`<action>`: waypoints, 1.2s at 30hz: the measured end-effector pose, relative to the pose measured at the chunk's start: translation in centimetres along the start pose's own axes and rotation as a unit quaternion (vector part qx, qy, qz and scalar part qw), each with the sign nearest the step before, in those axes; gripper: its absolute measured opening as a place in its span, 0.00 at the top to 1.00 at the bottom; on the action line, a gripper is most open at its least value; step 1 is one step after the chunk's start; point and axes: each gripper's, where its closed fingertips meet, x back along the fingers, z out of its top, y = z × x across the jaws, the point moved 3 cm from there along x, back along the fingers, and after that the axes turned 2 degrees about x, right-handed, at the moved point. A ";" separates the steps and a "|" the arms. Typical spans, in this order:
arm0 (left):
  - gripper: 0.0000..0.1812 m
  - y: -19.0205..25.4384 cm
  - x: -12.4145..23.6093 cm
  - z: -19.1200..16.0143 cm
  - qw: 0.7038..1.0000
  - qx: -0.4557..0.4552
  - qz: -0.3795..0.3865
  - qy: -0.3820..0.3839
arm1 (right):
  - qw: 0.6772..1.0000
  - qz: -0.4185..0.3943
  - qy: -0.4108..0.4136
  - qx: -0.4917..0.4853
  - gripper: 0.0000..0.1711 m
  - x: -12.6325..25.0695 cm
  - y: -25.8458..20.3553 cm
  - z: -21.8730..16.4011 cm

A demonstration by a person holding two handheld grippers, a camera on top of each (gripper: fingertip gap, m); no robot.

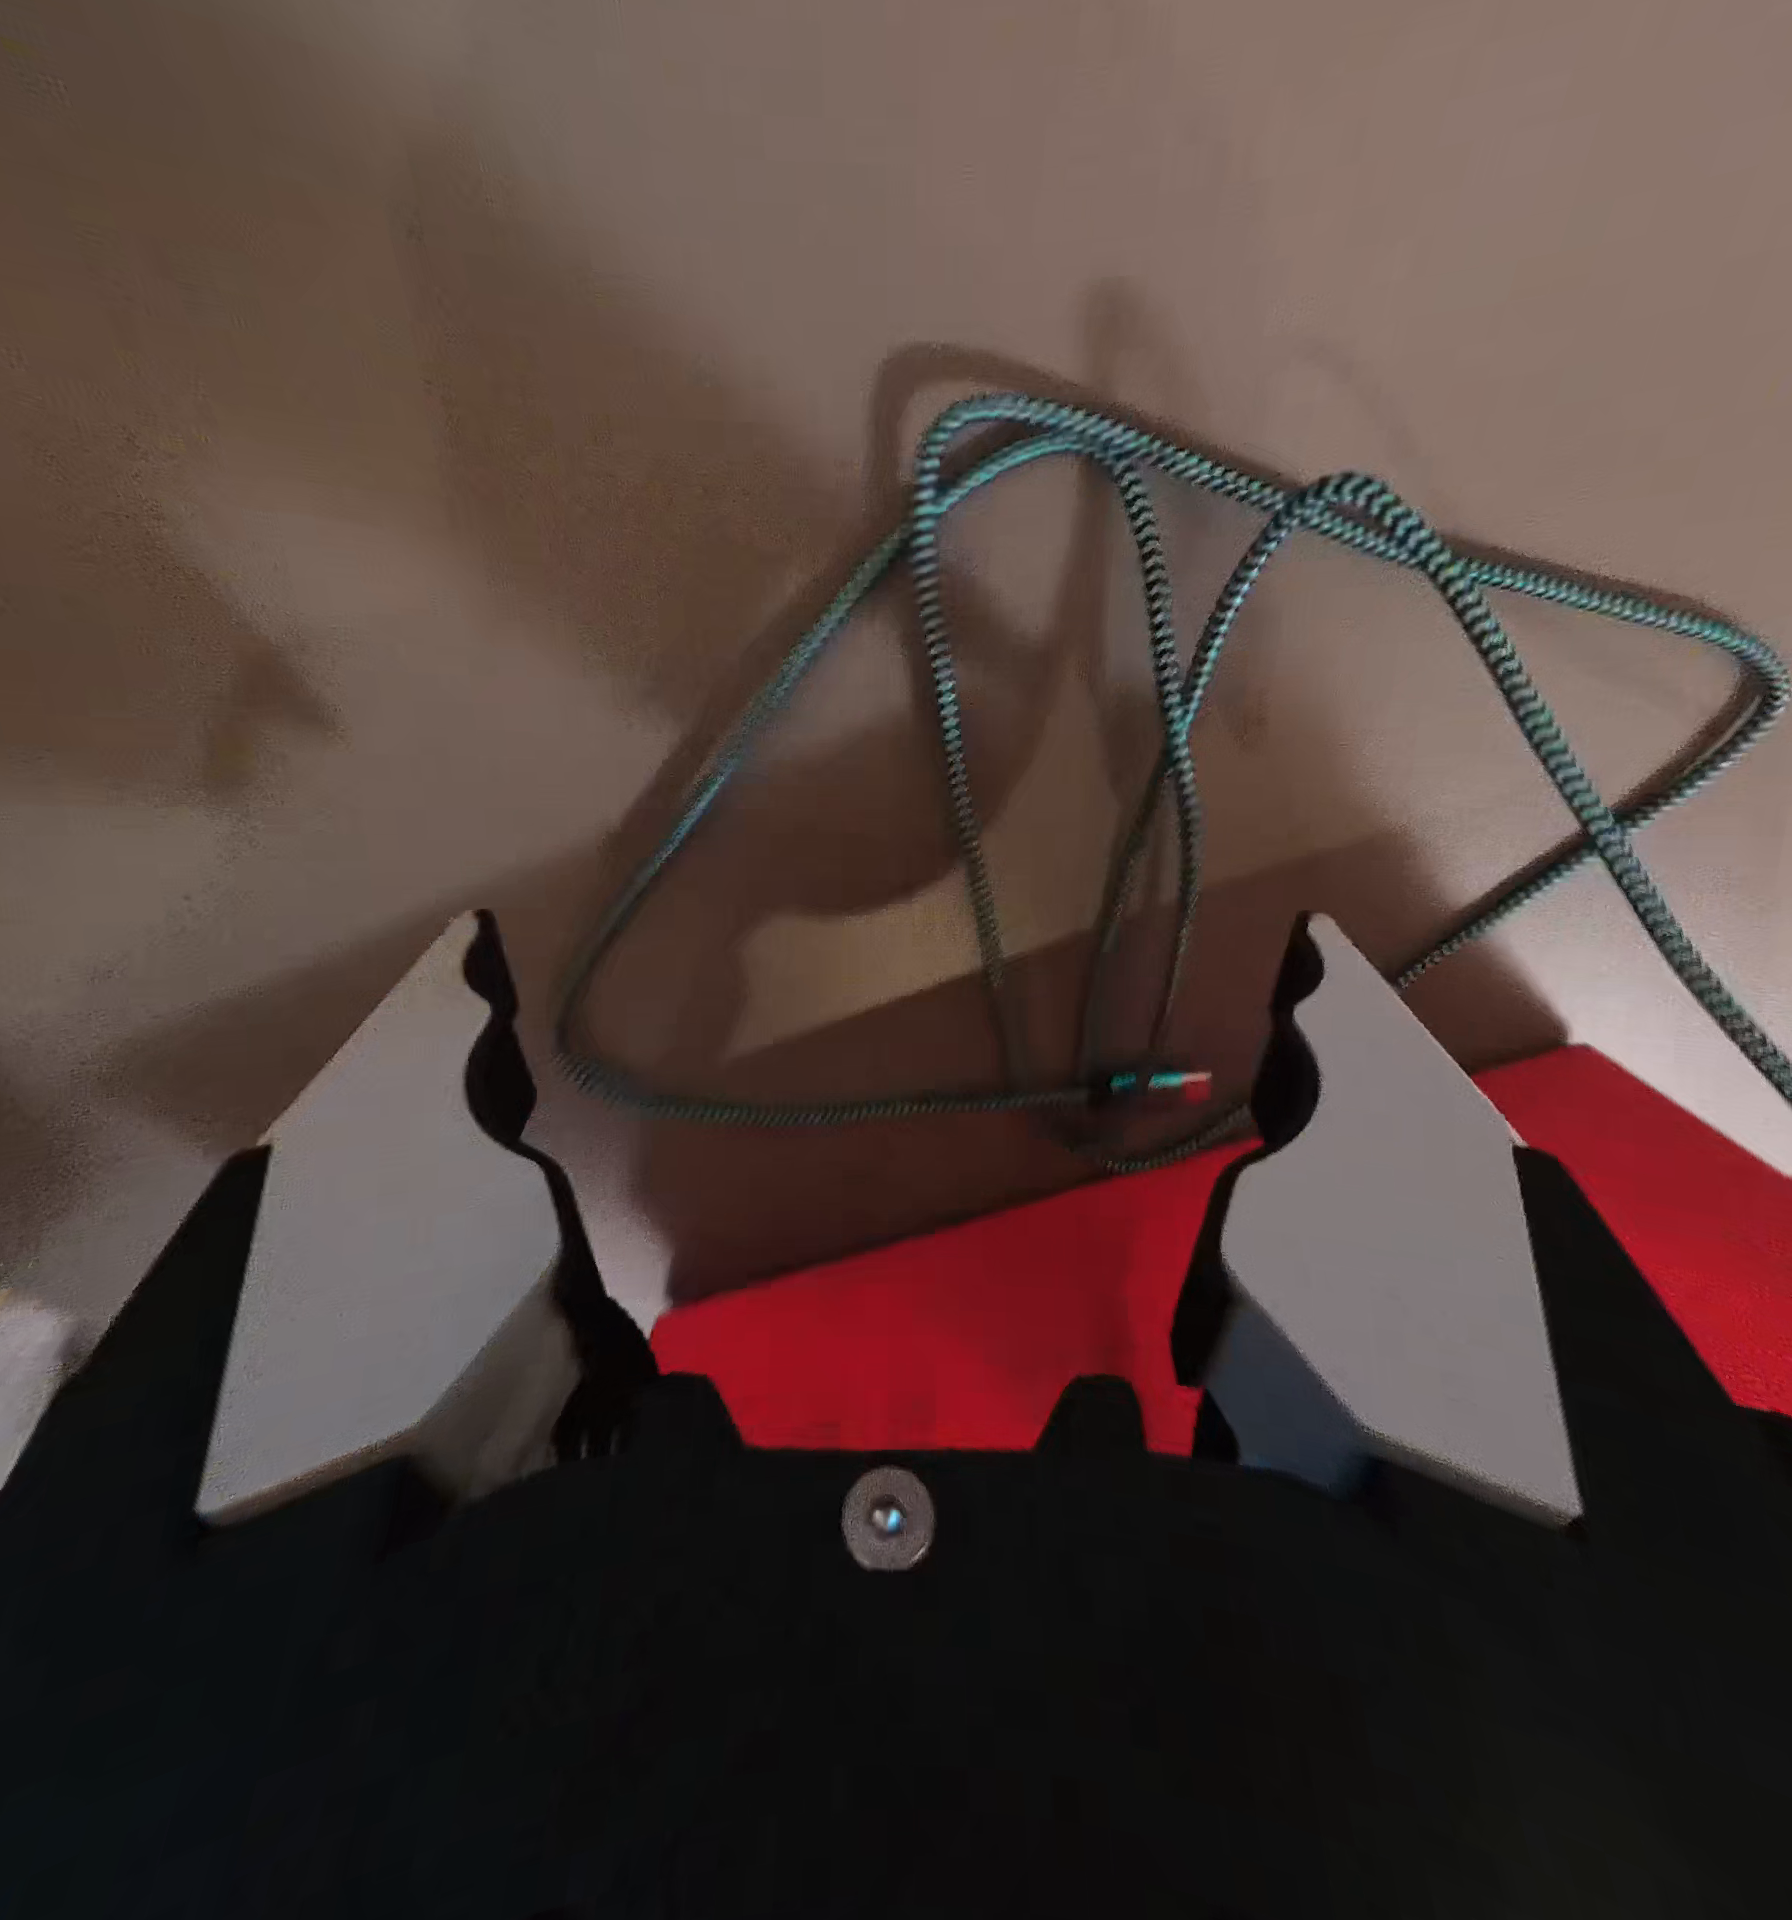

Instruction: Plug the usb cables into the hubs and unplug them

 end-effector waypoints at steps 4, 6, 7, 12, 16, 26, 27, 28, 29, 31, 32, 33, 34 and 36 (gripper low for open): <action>0.86 0.0 0.0 0.0 1.000 0.000 0.000 0.000 | 0.999 -0.032 0.021 -0.030 0.32 -2.5 0.3 1.7; 0.86 0.0 0.0 0.0 1.000 0.002 0.000 0.001 | 0.997 -0.026 0.042 -0.057 0.42 -2.4 0.4 2.5; 0.86 0.0 0.0 0.0 1.000 0.002 0.000 0.001 | 0.996 -0.027 0.050 -0.073 0.47 -2.3 0.6 2.8; 0.87 0.1 -0.1 0.0 1.000 -0.003 -0.001 0.000 | 0.992 -0.003 0.052 -0.112 0.68 -2.2 0.7 3.0; 0.87 0.2 -0.1 -0.1 1.000 -0.011 -0.003 -0.004 | 0.994 -0.011 0.052 -0.094 0.87 -2.1 0.2 3.0; 0.89 0.4 -0.1 0.0 1.000 -0.026 -0.004 -0.006 | 0.974 -0.199 0.096 0.057 0.98 7.3 -0.2 2.4; 0.89 0.4 -0.1 0.0 1.000 -0.025 -0.004 -0.006 | 0.965 -0.224 0.112 0.072 0.98 10.2 0.0 2.2; 0.89 0.4 -0.1 0.0 1.000 -0.023 -0.004 -0.006 | 0.956 -0.247 0.124 0.094 0.98 12.9 0.1 1.7; 0.89 0.4 -0.1 -0.1 1.000 -0.023 -0.004 -0.006 | 0.946 -0.279 0.126 0.103 0.98 15.6 0.6 1.0; 0.89 0.4 -0.1 -0.1 1.000 -0.023 -0.004 -0.007 | 0.931 -0.325 0.110 0.126 0.98 20.1 1.4 -1.0; 0.90 0.4 -0.1 -0.1 1.000 -0.024 -0.004 -0.007 | 0.923 -0.348 0.098 0.128 0.98 22.0 2.0 -2.2; 0.90 0.4 -0.1 -0.1 1.000 -0.025 -0.004 -0.007 | 0.918 -0.366 0.077 0.135 0.98 23.5 2.7 -3.5; 0.90 0.4 -0.1 -0.1 1.000 -0.026 -0.004 -0.008 | 0.912 -0.377 0.050 0.155 0.98 24.4 3.4 -4.8; 0.90 0.5 -0.1 -0.1 1.000 -0.028 -0.004 -0.009 | 0.910 -0.373 -0.014 0.182 0.98 24.8 4.8 -7.9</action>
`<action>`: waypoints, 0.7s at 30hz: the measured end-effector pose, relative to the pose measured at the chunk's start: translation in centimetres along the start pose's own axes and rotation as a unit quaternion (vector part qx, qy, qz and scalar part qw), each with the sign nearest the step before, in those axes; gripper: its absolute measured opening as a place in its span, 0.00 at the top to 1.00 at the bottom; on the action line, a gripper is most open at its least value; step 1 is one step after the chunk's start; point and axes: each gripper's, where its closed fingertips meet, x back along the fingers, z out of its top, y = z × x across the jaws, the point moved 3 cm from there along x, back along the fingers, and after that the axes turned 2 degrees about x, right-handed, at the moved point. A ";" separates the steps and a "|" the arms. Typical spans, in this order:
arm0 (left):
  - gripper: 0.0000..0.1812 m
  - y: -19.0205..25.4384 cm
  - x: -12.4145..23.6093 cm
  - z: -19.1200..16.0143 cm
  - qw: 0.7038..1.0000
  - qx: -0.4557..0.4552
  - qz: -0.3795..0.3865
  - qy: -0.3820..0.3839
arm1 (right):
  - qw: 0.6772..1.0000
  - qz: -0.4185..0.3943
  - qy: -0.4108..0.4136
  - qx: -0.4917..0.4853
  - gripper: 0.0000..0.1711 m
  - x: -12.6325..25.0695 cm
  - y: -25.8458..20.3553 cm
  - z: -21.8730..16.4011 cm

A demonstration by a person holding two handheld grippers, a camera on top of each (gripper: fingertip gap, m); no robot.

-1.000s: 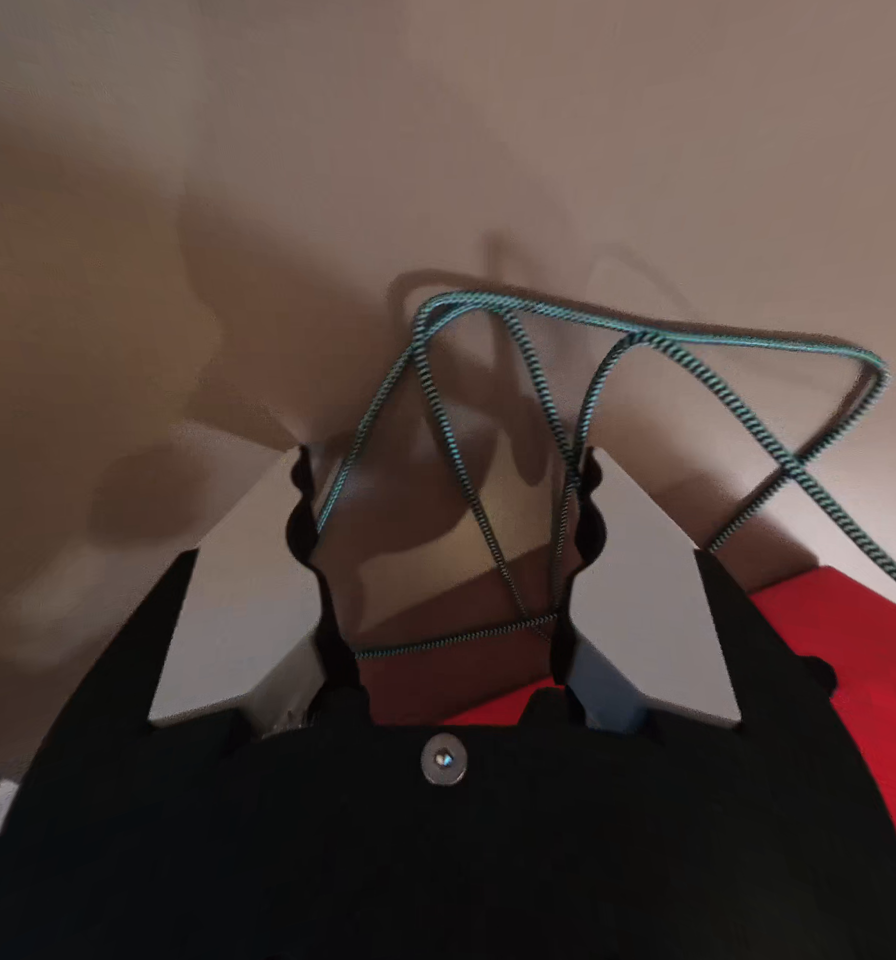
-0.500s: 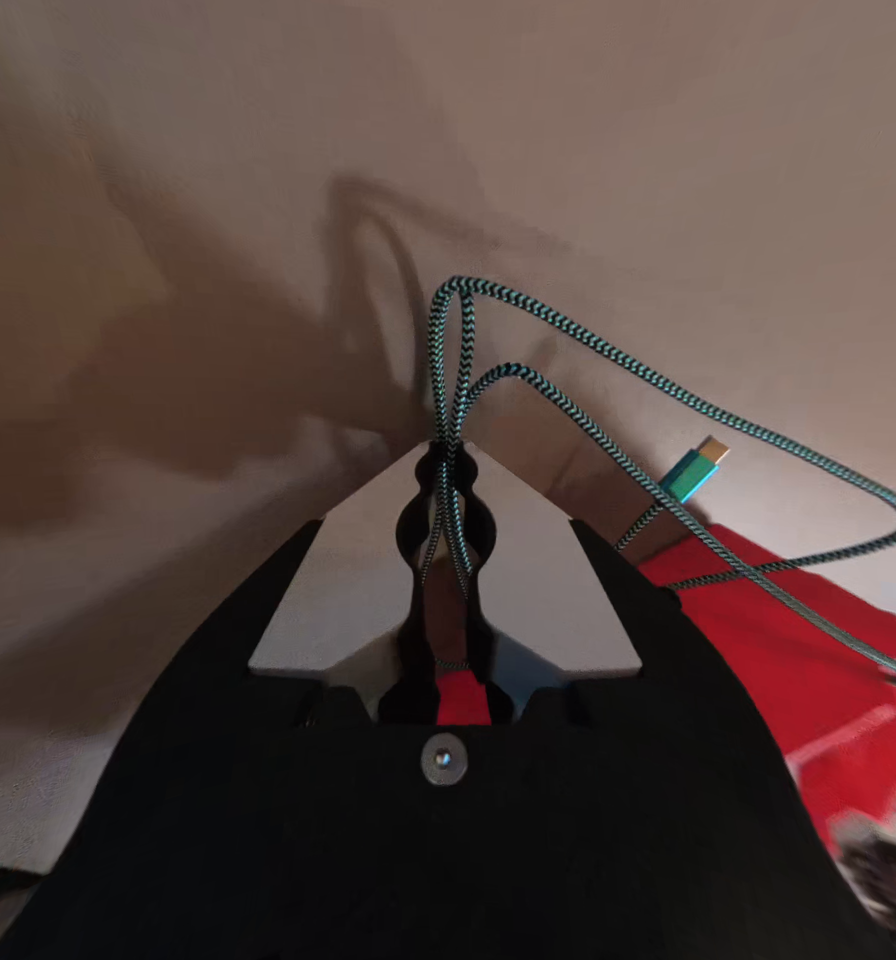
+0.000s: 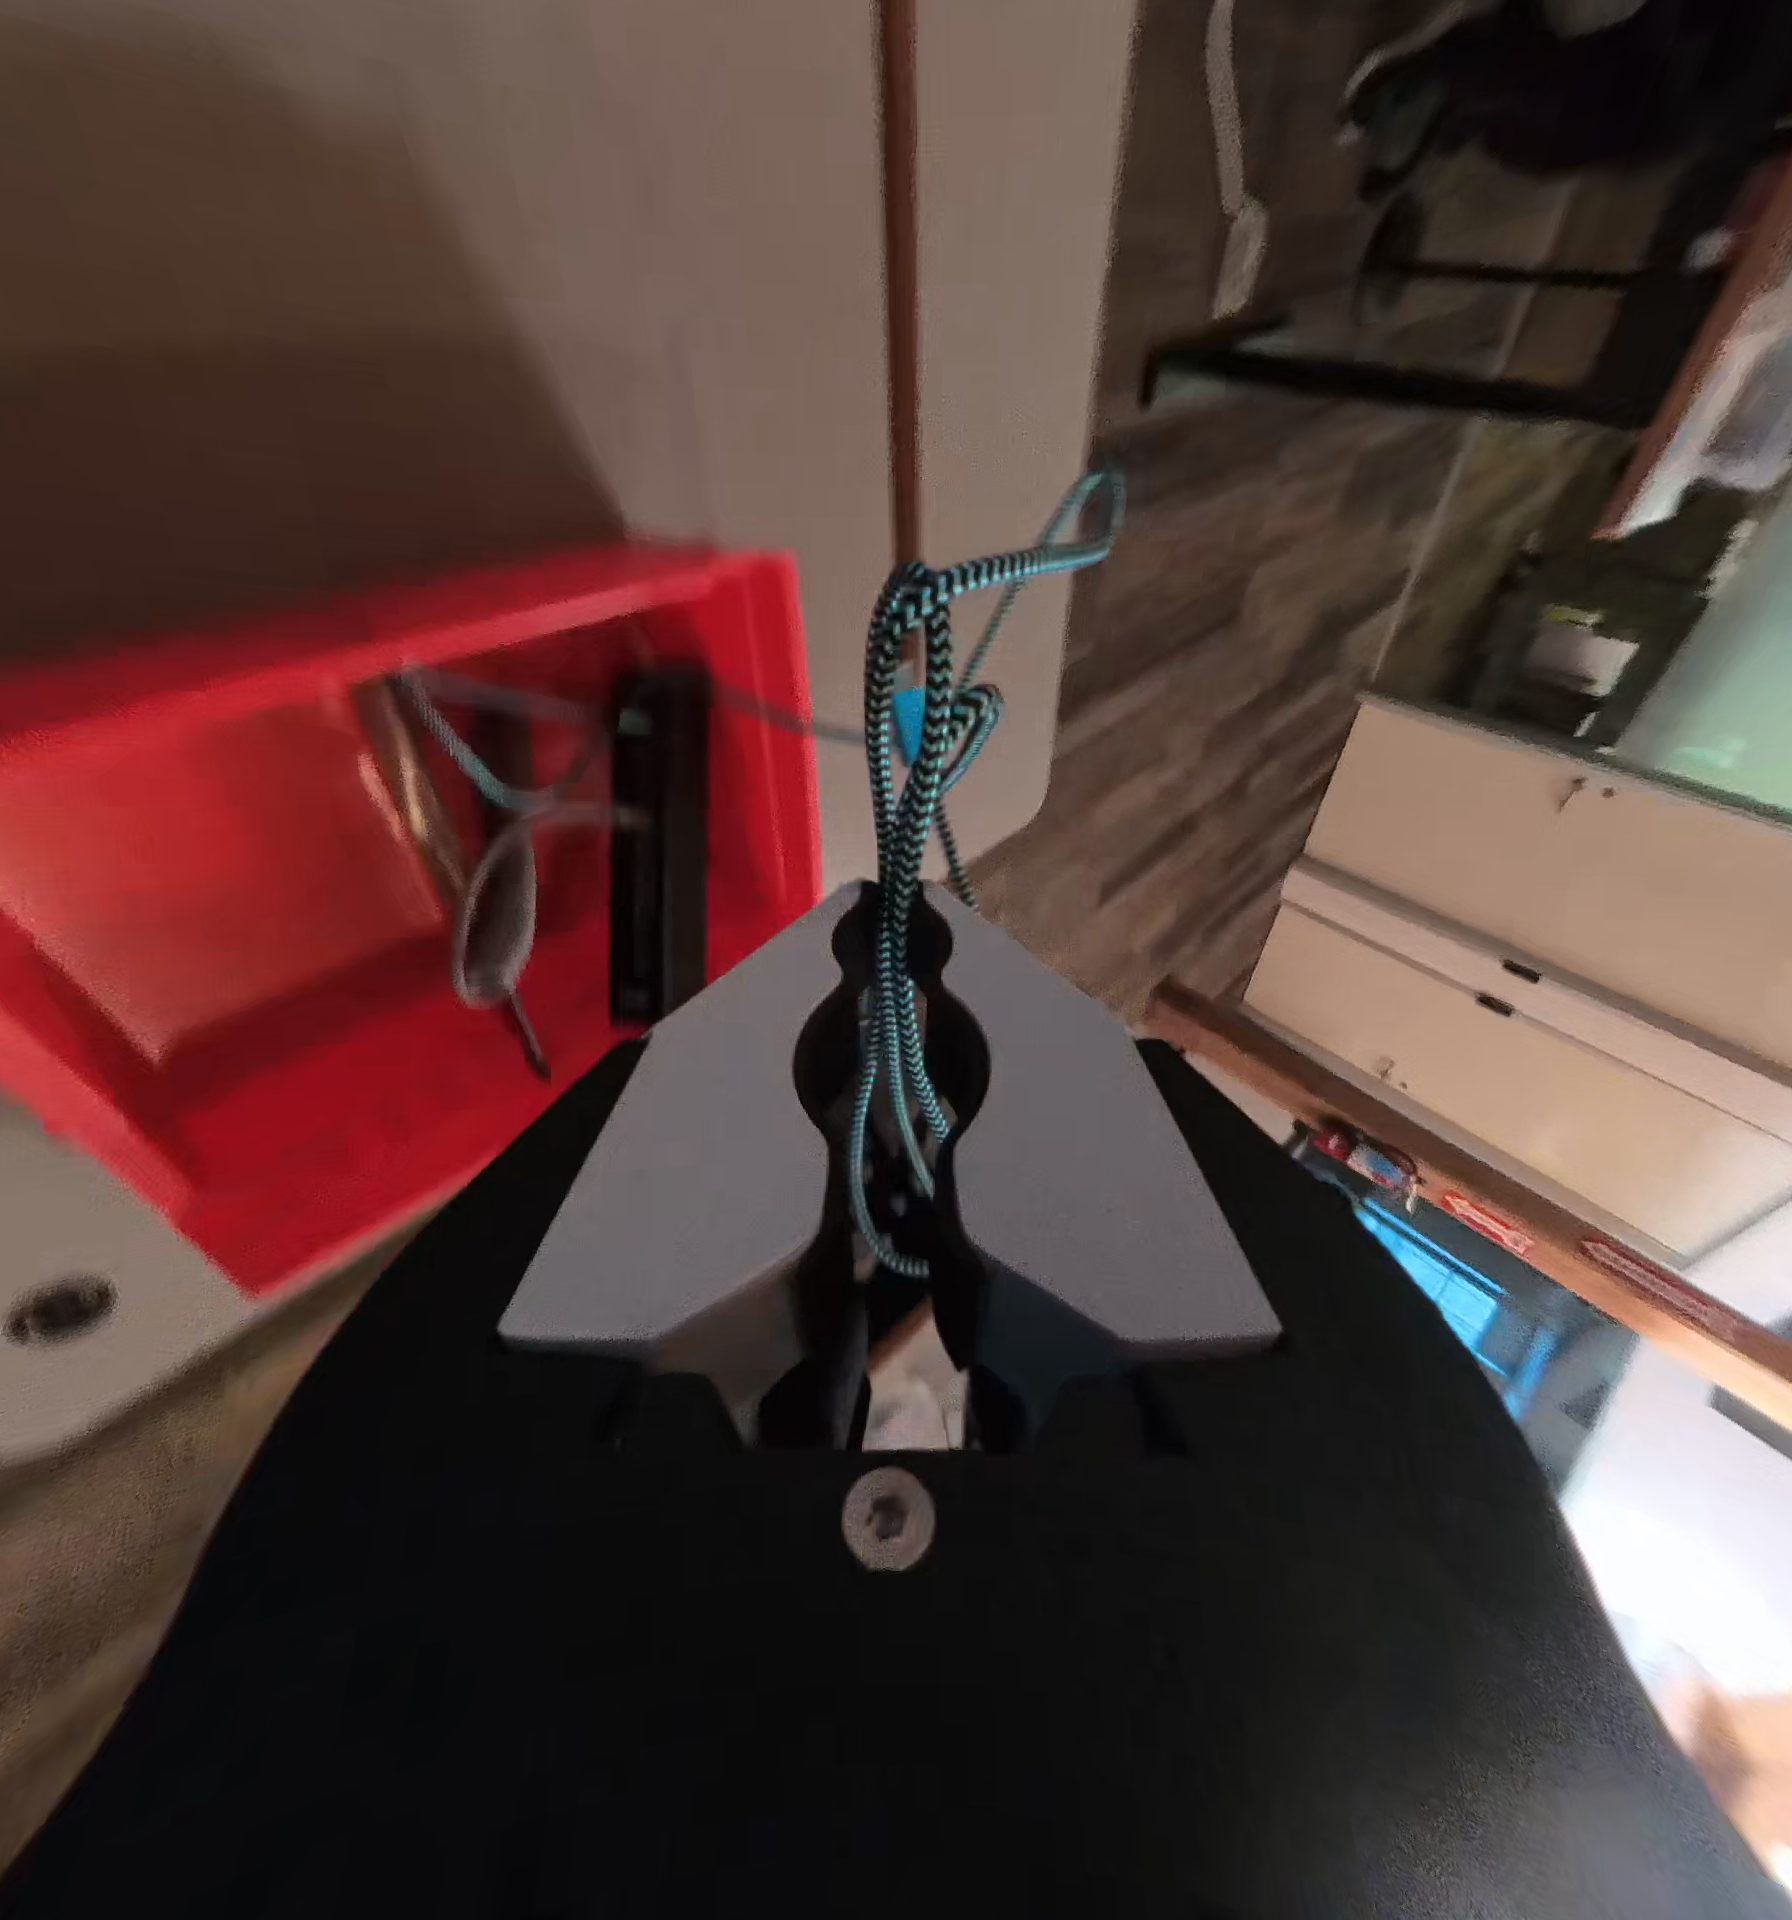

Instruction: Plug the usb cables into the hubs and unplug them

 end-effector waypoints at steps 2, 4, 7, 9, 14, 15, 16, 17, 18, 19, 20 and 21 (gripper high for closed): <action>0.90 0.0 0.0 0.0 1.000 -0.002 0.000 0.000 | 0.997 0.033 -0.061 0.021 0.99 -1.5 -0.8 -3.3; 0.91 0.0 0.0 0.1 1.000 -0.003 0.000 0.001 | 0.990 0.079 -0.116 0.035 0.99 -3.5 -2.4 -5.9; 0.91 0.1 0.0 0.1 1.000 -0.003 -0.002 0.001 | 0.979 0.152 -0.132 0.038 0.99 -6.8 -5.6 -7.1; 0.91 0.2 0.0 0.1 1.000 -0.004 -0.002 0.000 | 0.977 0.174 -0.116 0.032 0.99 -8.9 -7.0 -6.9; 0.92 0.3 -0.1 0.1 1.000 -0.008 -0.006 0.000 | 0.978 0.192 -0.077 -0.008 0.99 -12.9 -8.5 -5.5; 0.92 0.3 -0.1 0.1 1.000 -0.009 -0.006 0.000 | 0.978 0.191 -0.077 -0.017 0.99 -13.6 -8.7 -5.4; 0.92 0.3 -0.1 0.1 1.000 -0.009 -0.007 0.000 | 0.977 0.195 -0.078 -0.027 0.99 -14.3 -9.1 -5.3; 0.92 0.4 -0.1 0.2 1.000 -0.009 -0.007 0.001 | 0.975 0.201 -0.086 -0.039 0.97 -14.8 -9.5 -5.5; 0.92 0.4 -0.2 0.2 1.000 -0.010 -0.007 0.001 | 0.972 0.207 -0.102 -0.053 0.96 -15.2 -9.9 -5.7; 0.92 0.4 -0.2 0.1 1.000 -0.010 -0.008 0.000 | 0.966 0.219 -0.116 -0.070 0.93 -15.5 -10.3 -5.9; 0.92 0.5 -0.2 0.2 1.000 -0.009 -0.011 0.001 | 0.960 0.235 -0.123 -0.090 0.89 -15.5 -10.8 -5.9; 0.92 0.6 -0.2 0.2 1.000 -0.005 -0.017 0.004 | 0.955 0.243 -0.123 -0.114 0.82 -15.5 -11.0 -5.9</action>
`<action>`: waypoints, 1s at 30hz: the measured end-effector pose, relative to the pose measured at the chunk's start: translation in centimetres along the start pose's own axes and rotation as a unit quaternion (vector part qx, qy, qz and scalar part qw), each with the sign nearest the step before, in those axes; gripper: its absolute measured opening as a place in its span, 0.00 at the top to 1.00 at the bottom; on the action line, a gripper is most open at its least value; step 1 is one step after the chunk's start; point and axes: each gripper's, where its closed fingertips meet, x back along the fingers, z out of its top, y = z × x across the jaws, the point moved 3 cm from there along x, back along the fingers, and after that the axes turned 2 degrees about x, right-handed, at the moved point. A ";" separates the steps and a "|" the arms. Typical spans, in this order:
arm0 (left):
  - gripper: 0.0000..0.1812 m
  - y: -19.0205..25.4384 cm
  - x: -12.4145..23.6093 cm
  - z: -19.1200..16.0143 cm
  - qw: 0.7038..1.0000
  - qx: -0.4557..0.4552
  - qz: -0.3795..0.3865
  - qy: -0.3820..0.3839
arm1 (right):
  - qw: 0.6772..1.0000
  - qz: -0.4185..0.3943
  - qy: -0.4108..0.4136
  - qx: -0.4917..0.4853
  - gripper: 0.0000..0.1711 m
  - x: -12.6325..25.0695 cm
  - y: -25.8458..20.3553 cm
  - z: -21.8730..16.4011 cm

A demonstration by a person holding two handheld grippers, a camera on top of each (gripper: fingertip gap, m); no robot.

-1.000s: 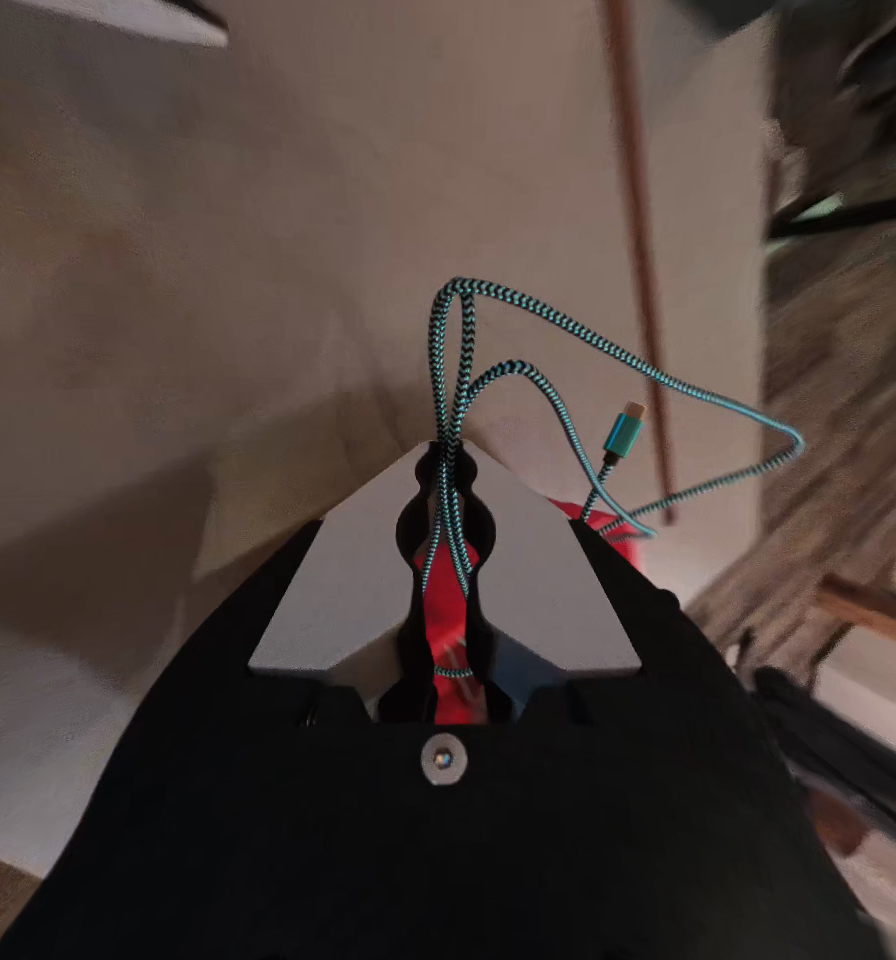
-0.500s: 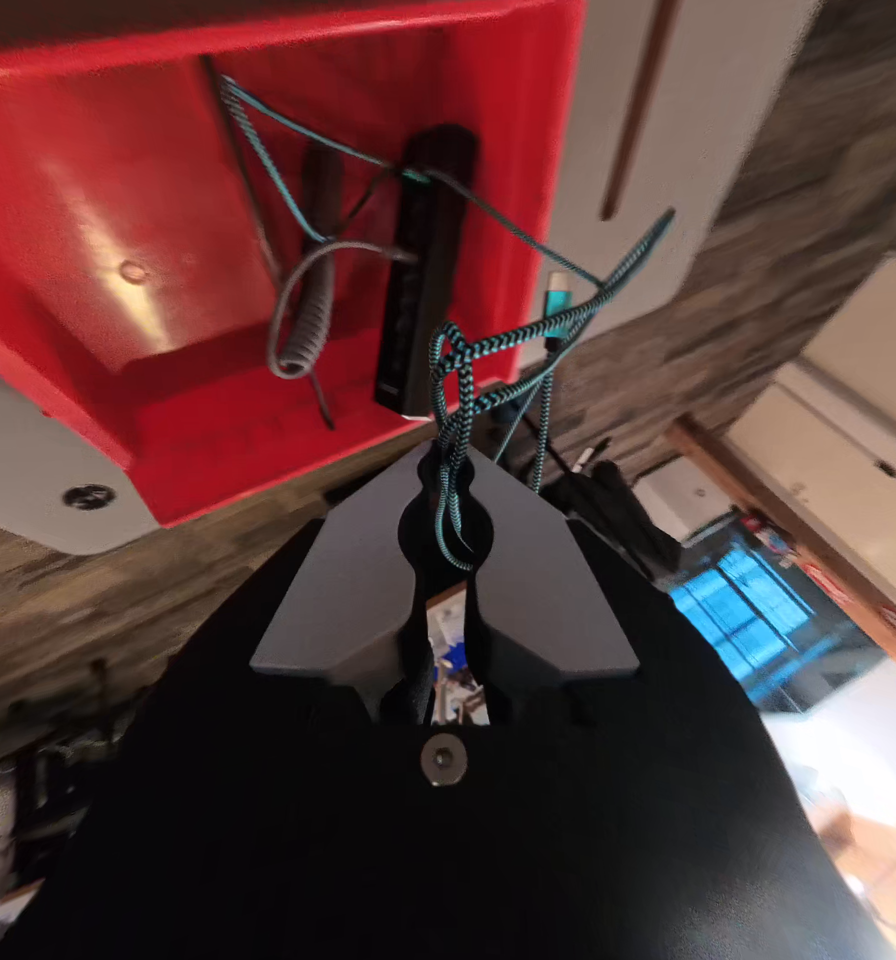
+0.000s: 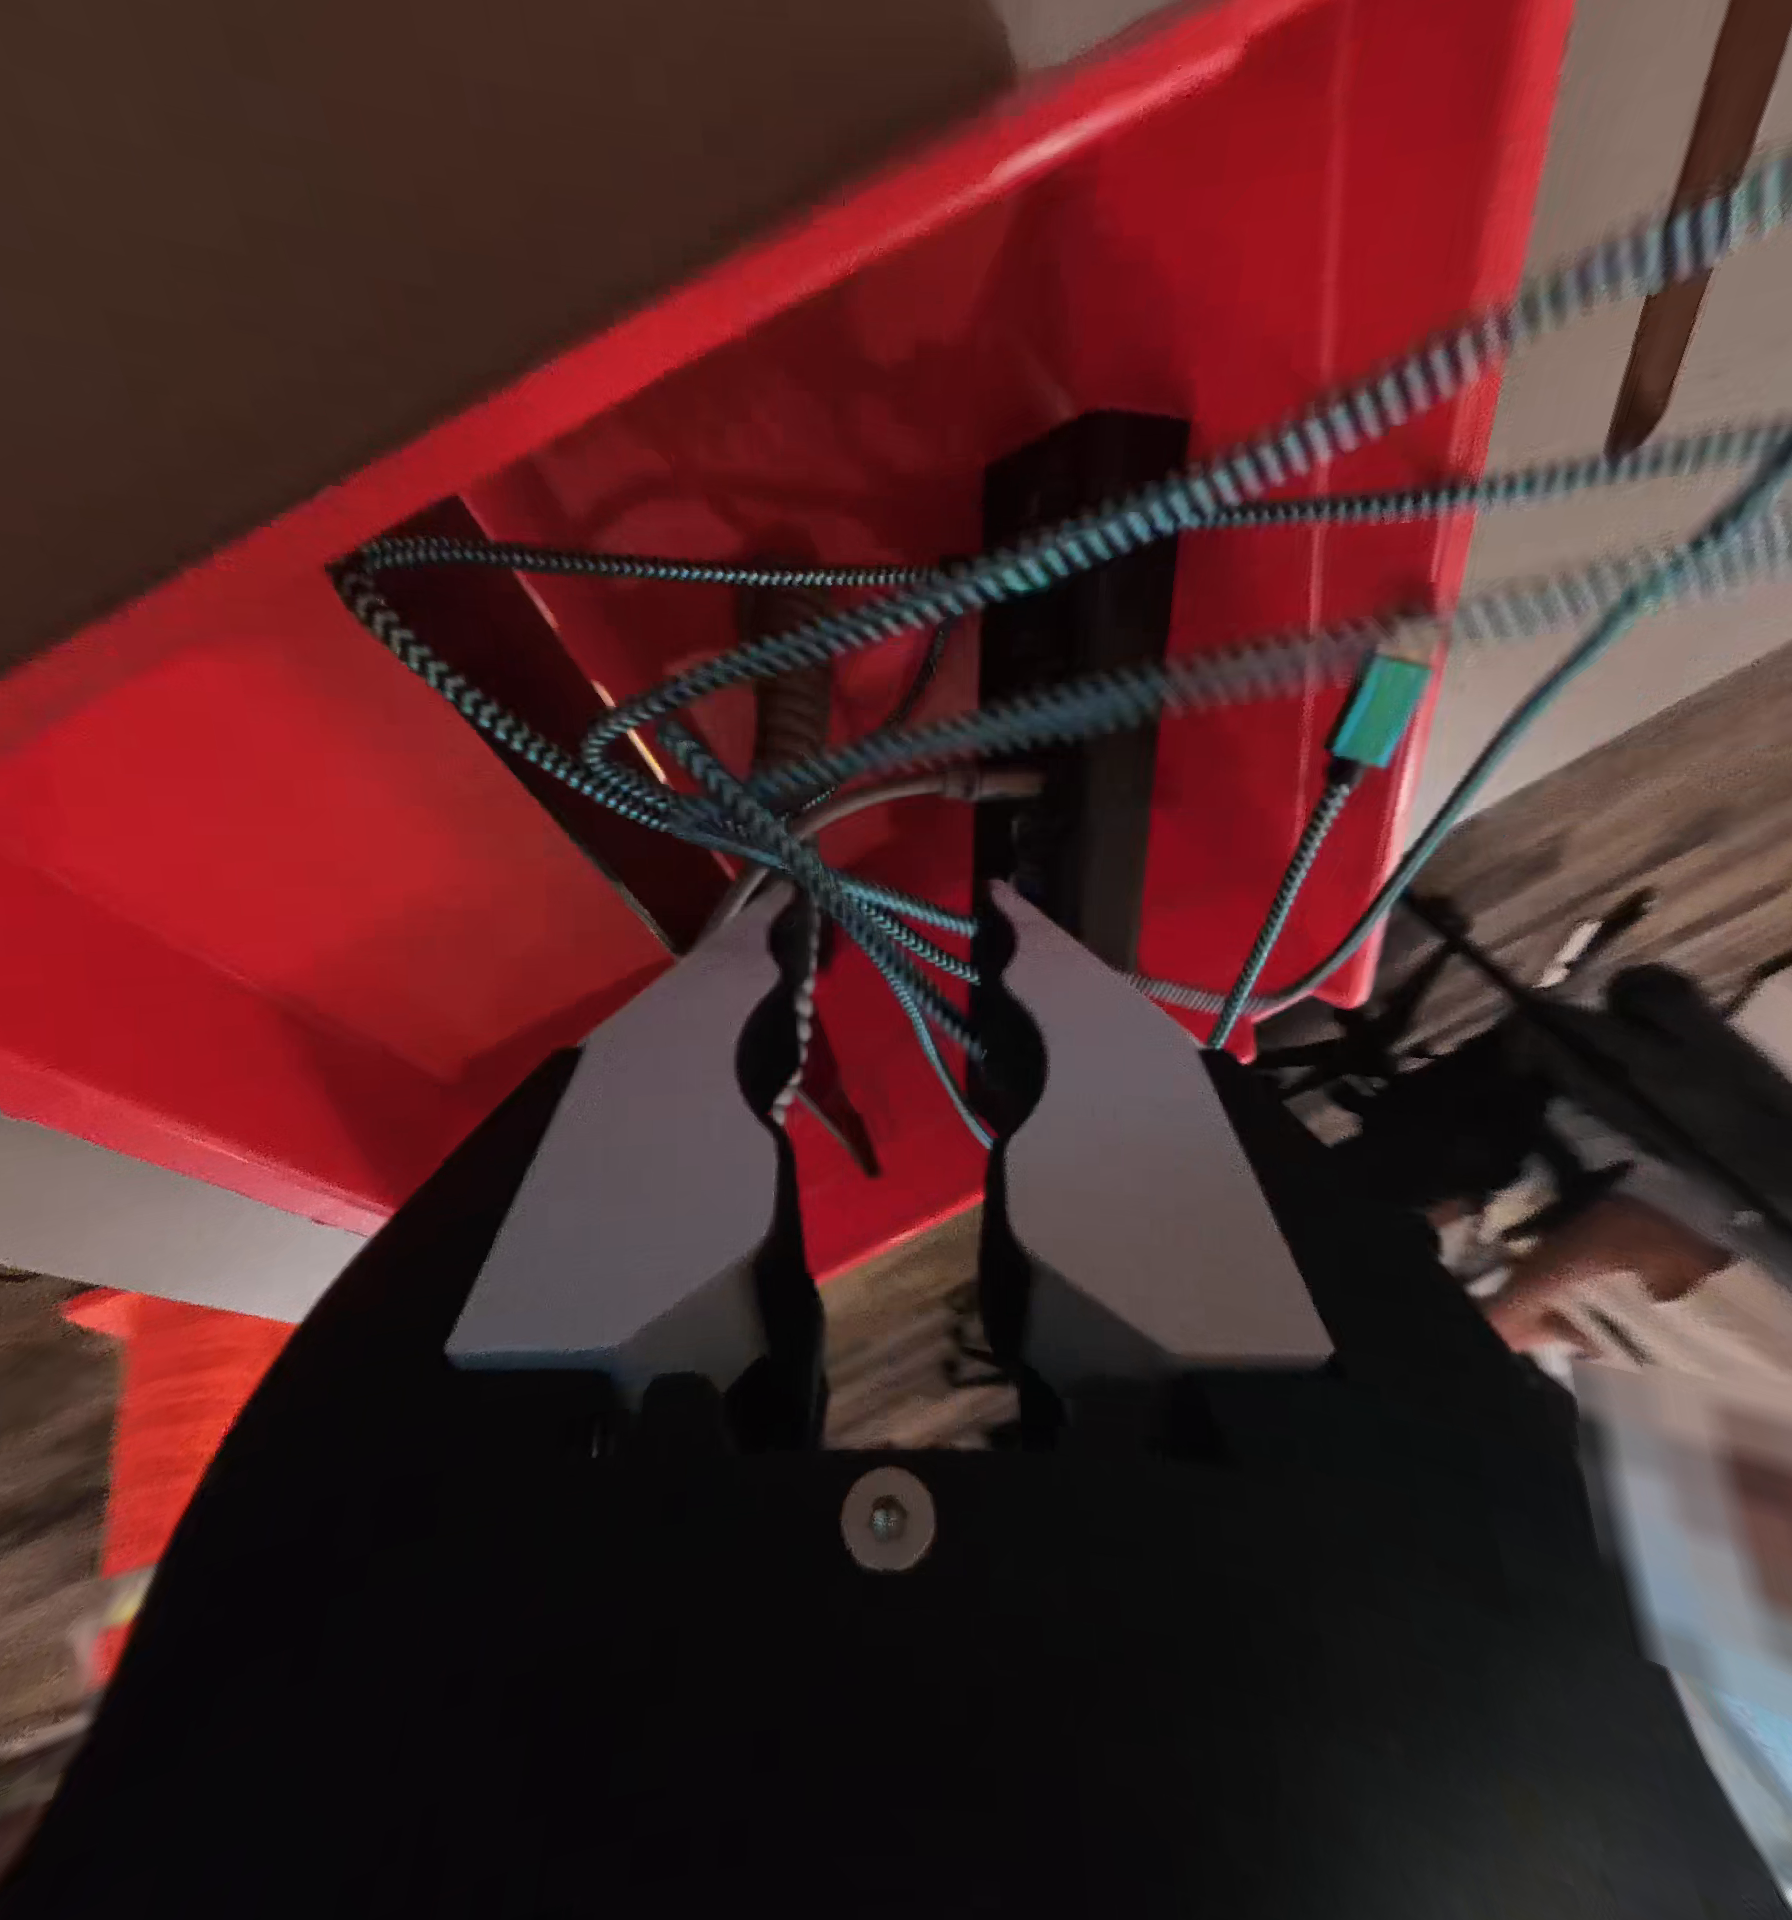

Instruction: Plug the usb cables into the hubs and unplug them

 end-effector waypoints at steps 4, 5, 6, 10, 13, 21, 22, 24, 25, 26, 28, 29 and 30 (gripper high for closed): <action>0.91 0.1 0.1 0.3 1.000 0.012 -0.009 0.009 | 0.994 0.001 0.066 -0.084 0.72 2.2 0.5 0.1; 0.91 0.1 0.1 0.2 1.000 0.013 -0.008 0.008 | 0.991 -0.027 0.074 -0.112 0.70 3.3 1.1 -0.2; 0.91 0.1 0.1 0.2 1.000 0.014 -0.008 0.008 | 0.985 -0.074 0.060 -0.145 0.68 4.6 2.0 -1.2; 0.91 0.0 0.0 0.2 1.000 0.018 -0.005 0.008 | 0.937 -0.258 0.073 -0.223 0.69 11.7 2.8 -2.9; 0.91 0.0 0.0 0.2 1.000 0.023 -0.004 0.006 | 0.886 -0.252 0.297 -0.251 0.70 16.8 -1.1 3.1; 0.91 0.4 0.5 1.4 0.999 0.046 -0.006 0.025 | 0.691 -0.263 0.635 -0.223 0.67 18.0 -9.9 18.1; 0.91 0.5 0.5 1.4 0.999 0.046 -0.008 0.025 | 0.678 -0.254 0.651 -0.228 0.67 16.4 -9.6 19.6; 0.91 0.6 0.4 1.3 0.999 0.040 -0.008 0.020 | 0.675 -0.218 0.661 -0.247 0.66 12.7 -8.8 22.0; 0.91 0.6 0.4 1.2 0.999 0.036 -0.008 0.018 | 0.672 -0.208 0.661 -0.262 0.66 11.0 -8.4 22.6; 0.91 0.5 0.4 1.2 0.999 0.033 -0.006 0.017 | 0.665 -0.200 0.666 -0.274 0.66 9.8 -8.2 23.0; 0.91 0.4 0.4 1.2 0.999 0.033 -0.005 0.018 | 0.646 -0.202 0.690 -0.259 0.66 8.8 -8.3 23.5; 0.91 0.4 0.3 1.3 0.999 0.036 -0.003 0.020 | 0.639 -0.220 0.696 -0.244 0.69 8.7 -8.4 23.4; 0.93 0.4 0.3 1.3 0.999 0.037 -0.006 0.020 | 0.632 -0.241 0.700 -0.228 0.78 8.7 -8.4 23.2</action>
